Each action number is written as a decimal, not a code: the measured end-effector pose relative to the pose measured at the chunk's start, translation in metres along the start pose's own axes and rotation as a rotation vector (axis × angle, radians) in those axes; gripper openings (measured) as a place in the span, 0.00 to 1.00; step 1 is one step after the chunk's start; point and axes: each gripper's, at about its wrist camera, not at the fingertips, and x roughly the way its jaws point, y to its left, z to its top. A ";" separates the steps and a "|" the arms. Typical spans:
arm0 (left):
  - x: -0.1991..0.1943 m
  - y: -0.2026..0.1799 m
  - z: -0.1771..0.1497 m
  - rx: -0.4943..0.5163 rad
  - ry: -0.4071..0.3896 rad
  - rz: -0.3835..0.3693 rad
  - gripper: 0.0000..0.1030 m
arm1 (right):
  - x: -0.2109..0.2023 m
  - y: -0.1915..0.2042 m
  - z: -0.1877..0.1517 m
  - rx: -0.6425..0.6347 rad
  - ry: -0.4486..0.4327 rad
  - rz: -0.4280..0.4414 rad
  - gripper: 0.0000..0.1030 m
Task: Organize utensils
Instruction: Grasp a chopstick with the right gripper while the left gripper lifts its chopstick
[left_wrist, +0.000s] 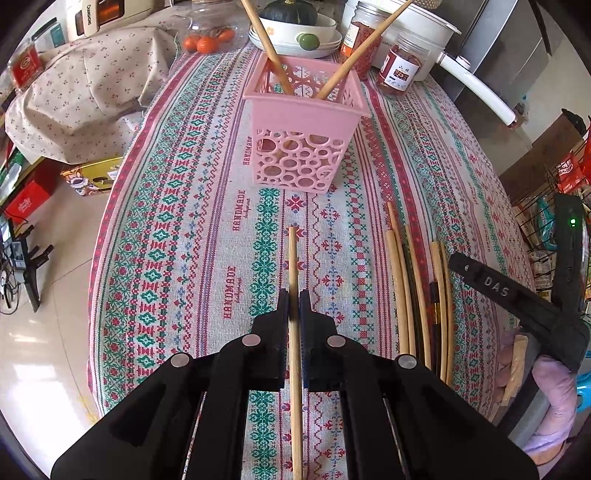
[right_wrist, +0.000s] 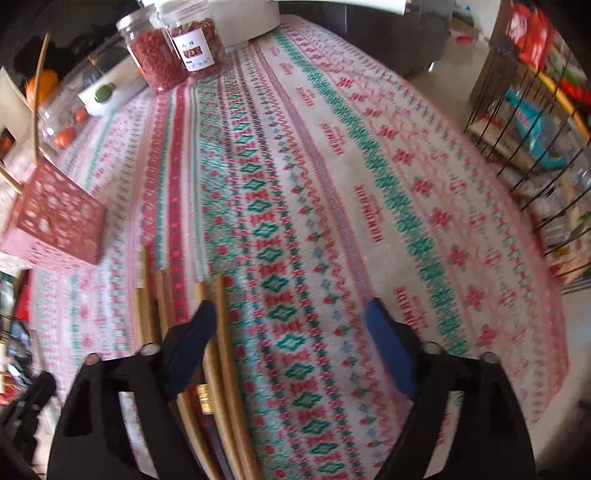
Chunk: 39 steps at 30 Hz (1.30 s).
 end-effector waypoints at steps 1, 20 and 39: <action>0.000 0.000 0.000 0.000 0.001 0.000 0.05 | 0.001 0.002 0.000 -0.013 -0.003 -0.018 0.69; 0.008 0.013 0.000 -0.029 0.034 0.014 0.06 | -0.001 0.009 -0.005 -0.004 0.026 0.057 0.75; 0.039 0.016 -0.001 -0.086 0.131 0.043 0.44 | -0.011 0.022 -0.024 -0.203 0.008 0.136 0.07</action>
